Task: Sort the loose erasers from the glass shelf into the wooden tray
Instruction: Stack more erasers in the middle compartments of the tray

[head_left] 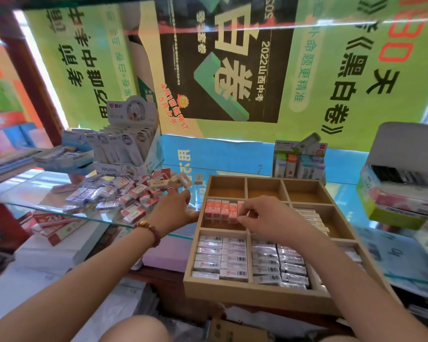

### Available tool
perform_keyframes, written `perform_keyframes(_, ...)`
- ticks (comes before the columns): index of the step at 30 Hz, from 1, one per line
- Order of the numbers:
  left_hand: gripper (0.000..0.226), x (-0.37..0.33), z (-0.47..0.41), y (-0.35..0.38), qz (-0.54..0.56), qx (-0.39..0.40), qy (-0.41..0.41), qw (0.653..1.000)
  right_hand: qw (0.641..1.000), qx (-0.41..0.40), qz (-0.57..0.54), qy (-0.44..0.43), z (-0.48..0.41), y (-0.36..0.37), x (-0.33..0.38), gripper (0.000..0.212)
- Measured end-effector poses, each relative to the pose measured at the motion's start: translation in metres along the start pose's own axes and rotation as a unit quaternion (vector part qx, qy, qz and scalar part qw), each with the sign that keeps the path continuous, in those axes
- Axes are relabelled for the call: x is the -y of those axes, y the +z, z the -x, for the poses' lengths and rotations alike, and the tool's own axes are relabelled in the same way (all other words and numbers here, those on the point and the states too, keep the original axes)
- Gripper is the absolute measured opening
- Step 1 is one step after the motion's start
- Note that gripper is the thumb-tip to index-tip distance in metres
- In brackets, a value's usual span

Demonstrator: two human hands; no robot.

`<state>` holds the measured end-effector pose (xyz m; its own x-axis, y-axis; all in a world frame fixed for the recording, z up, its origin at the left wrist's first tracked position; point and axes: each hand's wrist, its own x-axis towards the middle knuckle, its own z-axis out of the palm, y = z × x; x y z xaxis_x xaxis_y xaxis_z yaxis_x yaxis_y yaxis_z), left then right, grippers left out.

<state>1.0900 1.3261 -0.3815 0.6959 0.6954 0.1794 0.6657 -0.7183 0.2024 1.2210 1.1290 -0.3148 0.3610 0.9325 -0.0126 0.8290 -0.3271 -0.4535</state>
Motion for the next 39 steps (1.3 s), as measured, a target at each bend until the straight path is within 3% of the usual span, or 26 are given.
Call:
perform_keyframes(6, 0.039, 0.003, 0.01, 0.003, 0.07, -0.013, 0.009, 0.997, 0.998, 0.034, -0.006, -0.056, 0.012, 0.002, 0.011, 0.017)
perform_keyframes(14, 0.038, 0.007, 0.014, 0.007, 0.196, -0.084, -0.05, 0.976, 0.982, 0.119, 0.013, -0.147, 0.023, 0.016, 0.041, 0.022)
perform_keyframes(18, 0.036, -0.003, 0.015, -0.007, 0.306, -0.13, -0.098, 0.938, 0.986, 0.09, 0.026, -0.14, 0.022, 0.018, 0.043, 0.023)
perform_keyframes(21, 0.039, -0.023, 0.022, -0.032, 0.363, -0.206, -0.03, 0.908, 0.992, 0.04, -0.076, -0.096, 0.017, 0.019, 0.041, 0.032)
perform_keyframes(24, 0.037, -0.051, 0.034, -0.056, 0.349, -0.231, 0.074, 0.905, 0.974, -0.021, -0.222, -0.026, 0.011, 0.014, 0.043, 0.037)
perform_keyframes(28, 0.027, -0.088, 0.045, -0.071, 0.317, -0.223, 0.184, 0.903, 0.894, -0.016, -0.445, 0.057, 0.015, 0.003, 0.051, 0.049)
perform_keyframes(30, 0.029, -0.099, 0.046, -0.073, 0.313, -0.221, 0.209, 0.9, 0.86, -0.028, -0.504, 0.08, 0.02, -0.005, 0.046, 0.045)
perform_keyframes(34, 0.031, -0.11, 0.048, -0.068, 0.31, -0.21, 0.225, 0.9, 0.847, 0.022, -0.527, 0.058, 0.027, -0.014, 0.024, 0.034)
perform_keyframes(39, 0.043, -0.115, 0.053, -0.055, 0.351, -0.148, 0.224, 0.897, 0.89, 0.038, -0.452, 0.038, 0.037, -0.019, 0.002, 0.011)
